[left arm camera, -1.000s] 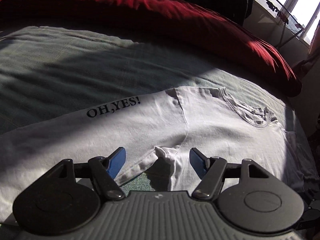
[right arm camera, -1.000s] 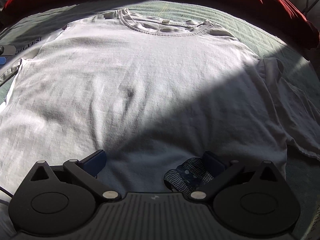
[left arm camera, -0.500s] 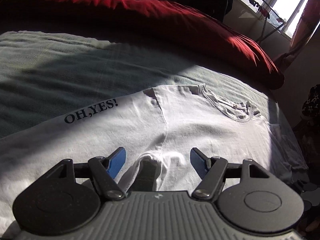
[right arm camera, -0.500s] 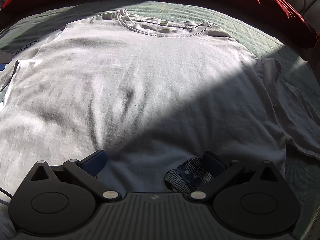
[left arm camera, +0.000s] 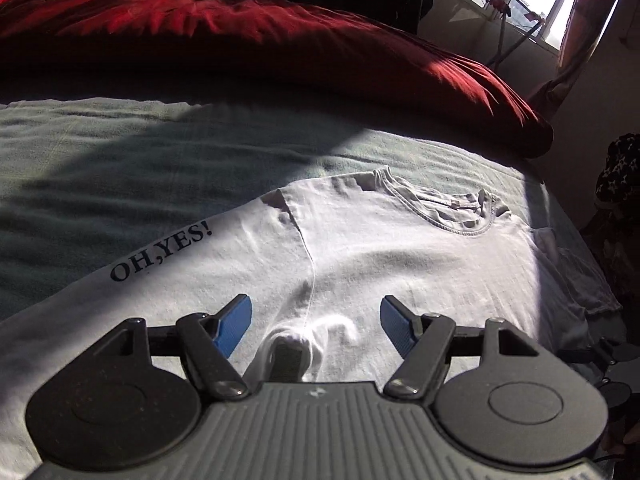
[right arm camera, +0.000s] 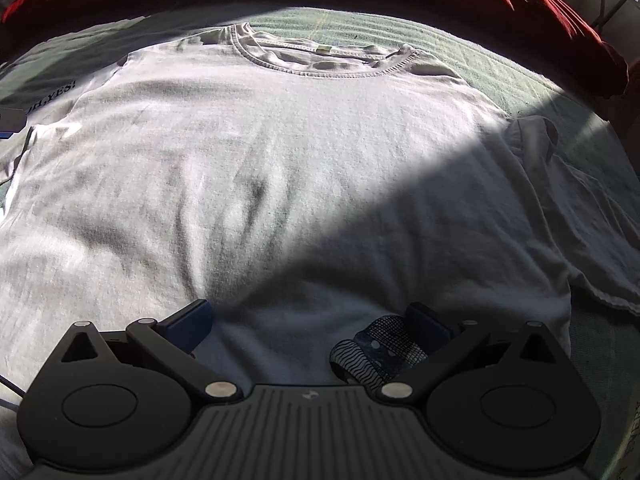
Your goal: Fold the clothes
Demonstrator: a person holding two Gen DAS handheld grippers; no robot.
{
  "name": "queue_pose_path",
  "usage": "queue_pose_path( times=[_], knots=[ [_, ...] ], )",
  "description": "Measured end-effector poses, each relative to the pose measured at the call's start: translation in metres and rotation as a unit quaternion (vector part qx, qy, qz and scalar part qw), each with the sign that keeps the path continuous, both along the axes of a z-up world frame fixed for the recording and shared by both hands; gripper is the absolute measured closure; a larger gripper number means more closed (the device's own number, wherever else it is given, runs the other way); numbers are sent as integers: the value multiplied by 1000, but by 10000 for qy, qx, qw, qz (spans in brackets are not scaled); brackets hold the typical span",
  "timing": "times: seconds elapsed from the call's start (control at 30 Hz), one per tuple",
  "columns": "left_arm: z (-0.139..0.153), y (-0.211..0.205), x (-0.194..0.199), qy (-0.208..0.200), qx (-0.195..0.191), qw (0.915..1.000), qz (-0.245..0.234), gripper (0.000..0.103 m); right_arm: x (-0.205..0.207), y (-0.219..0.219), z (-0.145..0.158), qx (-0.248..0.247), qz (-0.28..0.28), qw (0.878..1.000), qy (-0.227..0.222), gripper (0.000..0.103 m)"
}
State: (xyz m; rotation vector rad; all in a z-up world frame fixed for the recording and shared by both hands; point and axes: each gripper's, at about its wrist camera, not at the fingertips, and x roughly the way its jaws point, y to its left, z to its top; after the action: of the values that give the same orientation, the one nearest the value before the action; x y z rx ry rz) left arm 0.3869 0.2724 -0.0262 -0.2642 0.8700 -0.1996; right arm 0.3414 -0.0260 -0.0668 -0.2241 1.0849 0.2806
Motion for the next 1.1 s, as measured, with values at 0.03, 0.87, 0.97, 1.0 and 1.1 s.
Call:
queue_pose_path(
  times=[0.03,0.87,0.97,1.0,1.1],
  knots=[
    [-2,-3,6,-78,-15,9999,-70,34,0,0,0,-5,-4,10000,4,0],
    [-13,-87,-10,111,1153,9781,-1728,32,-3,-2,-1,54,-8,9999,-138,0],
    [-32,-71,-16,835,943,9827,-1355,33,-3,-3,-1,68,-4,9999,-142,0],
    [-30,-67,-20,899,815,9840,-1308,33,-4,-3,-1,73,-2,9999,-156,0],
    [-23,-57,-31,1073,435,9862,-1181,32,-6,-3,-1,83,-1,9997,-224,0]
  ],
)
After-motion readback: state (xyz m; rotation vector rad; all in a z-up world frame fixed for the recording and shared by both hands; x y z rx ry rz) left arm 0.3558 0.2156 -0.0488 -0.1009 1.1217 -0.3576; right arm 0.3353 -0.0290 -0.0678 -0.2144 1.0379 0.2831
